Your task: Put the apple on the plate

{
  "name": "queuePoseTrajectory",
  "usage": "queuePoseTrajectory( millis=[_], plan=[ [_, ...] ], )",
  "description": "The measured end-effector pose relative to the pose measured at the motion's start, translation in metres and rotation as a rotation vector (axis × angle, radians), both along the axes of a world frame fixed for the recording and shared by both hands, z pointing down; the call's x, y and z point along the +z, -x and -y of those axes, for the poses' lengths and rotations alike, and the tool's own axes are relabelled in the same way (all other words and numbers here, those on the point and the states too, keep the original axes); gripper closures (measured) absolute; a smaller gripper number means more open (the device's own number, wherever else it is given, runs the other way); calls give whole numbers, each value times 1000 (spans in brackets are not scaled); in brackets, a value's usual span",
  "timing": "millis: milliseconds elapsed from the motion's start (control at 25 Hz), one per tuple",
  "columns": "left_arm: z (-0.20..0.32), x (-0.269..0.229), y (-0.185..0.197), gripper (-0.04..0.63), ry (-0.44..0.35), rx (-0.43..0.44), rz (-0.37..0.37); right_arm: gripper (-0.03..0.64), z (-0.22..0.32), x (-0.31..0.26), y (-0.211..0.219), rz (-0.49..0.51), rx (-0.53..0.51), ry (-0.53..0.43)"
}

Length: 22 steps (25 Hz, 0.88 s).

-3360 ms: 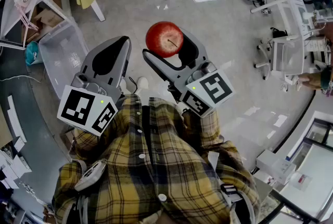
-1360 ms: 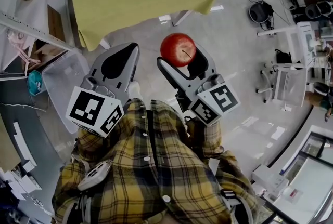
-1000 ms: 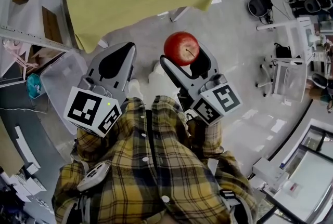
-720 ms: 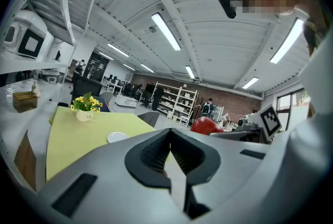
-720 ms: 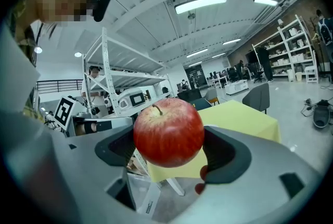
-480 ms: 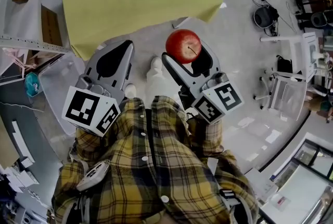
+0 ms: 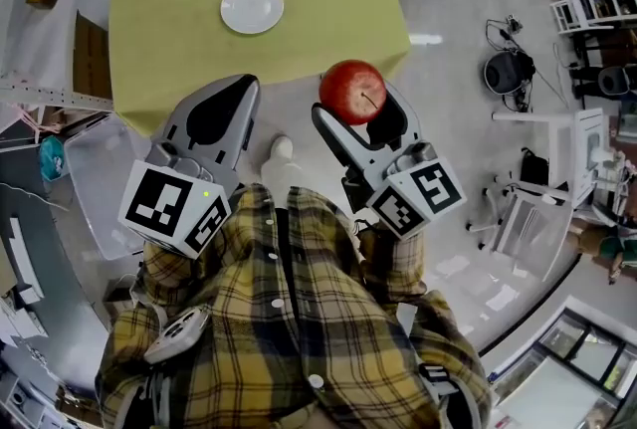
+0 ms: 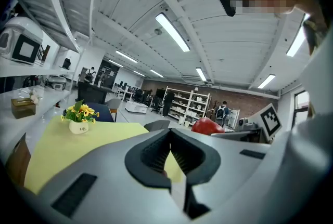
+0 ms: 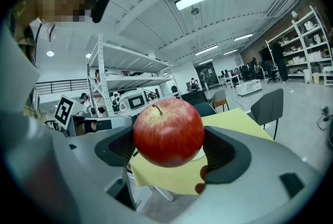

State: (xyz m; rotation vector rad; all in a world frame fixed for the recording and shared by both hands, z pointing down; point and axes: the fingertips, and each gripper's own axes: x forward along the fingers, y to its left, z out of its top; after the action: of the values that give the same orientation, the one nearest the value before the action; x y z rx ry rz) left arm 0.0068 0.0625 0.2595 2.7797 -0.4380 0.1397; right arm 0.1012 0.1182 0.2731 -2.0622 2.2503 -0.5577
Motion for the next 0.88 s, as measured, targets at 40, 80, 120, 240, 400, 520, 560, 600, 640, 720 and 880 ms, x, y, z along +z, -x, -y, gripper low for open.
queuePoseTrajectory(
  millis=[40, 80, 120, 240, 400, 520, 560, 600, 640, 720, 880],
  plan=[
    [2, -1, -6, 588, -1, -11, 0, 221, 3, 0, -6, 0, -12, 1],
    [4, -1, -11, 588, -2, -22, -1, 221, 6, 1, -12, 1, -24, 2],
    [6, -1, -15, 588, -2, -35, -1, 221, 9, 2, -17, 2, -37, 4],
    [12, 2, -25, 588, 4, -80, 3, 221, 18, 6, -29, 6, -75, 9],
    [25, 11, -33, 588, 19, -126, 23, 221, 34, 12, -42, 16, -117, 20],
    [33, 16, -33, 588, 31, -165, 37, 221, 41, 19, -47, 34, -147, 36],
    [36, 18, -32, 588, 35, -178, 41, 221, 43, 22, -48, 40, -154, 42],
    [39, 20, -31, 586, 40, -190, 46, 221, 46, 24, -49, 45, -160, 48],
    [42, 23, -30, 588, 45, -201, 49, 221, 50, 27, -49, 47, -167, 54],
    [52, 26, -30, 588, 52, -215, 51, 221, 60, 30, -50, 48, -180, 63],
    [82, 28, -32, 588, 54, -228, 42, 221, 91, 33, -49, 42, -199, 69]
  ],
)
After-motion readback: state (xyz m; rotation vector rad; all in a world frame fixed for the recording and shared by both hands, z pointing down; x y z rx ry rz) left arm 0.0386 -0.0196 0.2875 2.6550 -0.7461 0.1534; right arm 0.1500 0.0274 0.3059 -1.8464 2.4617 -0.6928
